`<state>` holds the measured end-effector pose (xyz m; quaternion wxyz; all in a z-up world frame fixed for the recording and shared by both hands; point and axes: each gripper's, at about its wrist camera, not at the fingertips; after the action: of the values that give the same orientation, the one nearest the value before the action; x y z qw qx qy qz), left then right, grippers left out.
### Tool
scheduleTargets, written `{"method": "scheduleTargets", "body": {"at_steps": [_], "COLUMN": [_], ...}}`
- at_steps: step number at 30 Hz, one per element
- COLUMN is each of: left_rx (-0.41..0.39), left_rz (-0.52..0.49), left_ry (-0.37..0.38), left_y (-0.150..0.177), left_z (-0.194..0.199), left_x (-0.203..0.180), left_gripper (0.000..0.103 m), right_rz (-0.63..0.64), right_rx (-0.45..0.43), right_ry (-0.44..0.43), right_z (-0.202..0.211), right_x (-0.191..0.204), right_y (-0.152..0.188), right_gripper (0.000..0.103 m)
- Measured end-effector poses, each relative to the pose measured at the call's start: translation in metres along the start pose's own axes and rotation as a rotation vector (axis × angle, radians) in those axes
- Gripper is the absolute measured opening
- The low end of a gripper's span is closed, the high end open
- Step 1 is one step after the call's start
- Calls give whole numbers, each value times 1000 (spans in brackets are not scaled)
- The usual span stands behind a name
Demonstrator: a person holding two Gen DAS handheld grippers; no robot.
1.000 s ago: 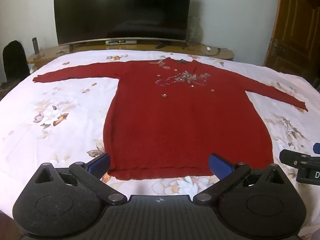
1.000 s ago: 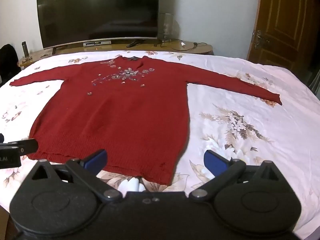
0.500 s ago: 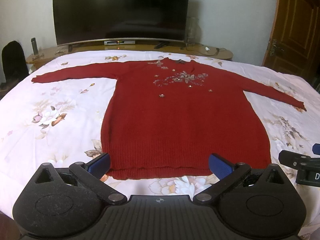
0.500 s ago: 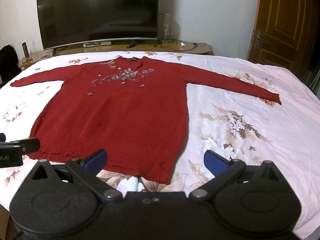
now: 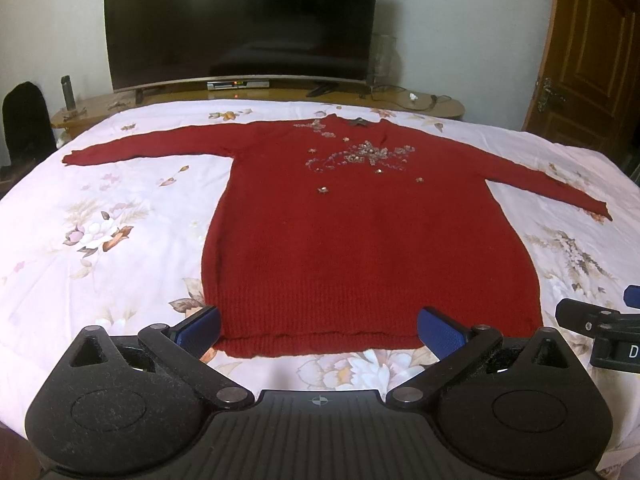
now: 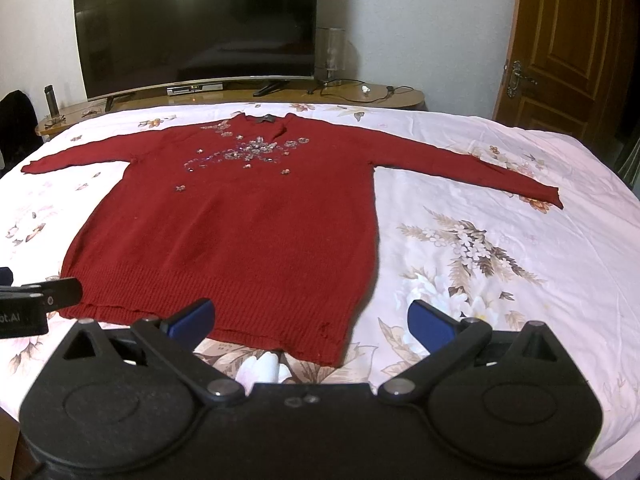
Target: Fold small clothes
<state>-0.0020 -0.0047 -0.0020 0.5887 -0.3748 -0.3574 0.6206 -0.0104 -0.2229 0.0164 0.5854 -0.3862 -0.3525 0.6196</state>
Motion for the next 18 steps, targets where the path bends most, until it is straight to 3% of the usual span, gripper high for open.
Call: {"method": "scheduleTargets", "body": {"at_steps": [18], "left_rx": [4], "left_rz": [-9], "left_ry": [4], "left_y": [2], "left_z": [0], "left_x": [-2], "left_gripper": [103], "right_rz": [-6], "right_rx": [0], "right_ry": [4], "right_z": [1], "right_x": [-2], "right_y": [2], "right_gripper": [103]}}
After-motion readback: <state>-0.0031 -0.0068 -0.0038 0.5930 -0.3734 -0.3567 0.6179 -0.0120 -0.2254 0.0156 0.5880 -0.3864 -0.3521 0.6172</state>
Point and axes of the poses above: each gripper's, at about its wrist camera, not at the fingertips, and z roughly against the way its jaws point, x to its left, y to its underside, and after that the axes turned 15 degrees about -x, right-handed
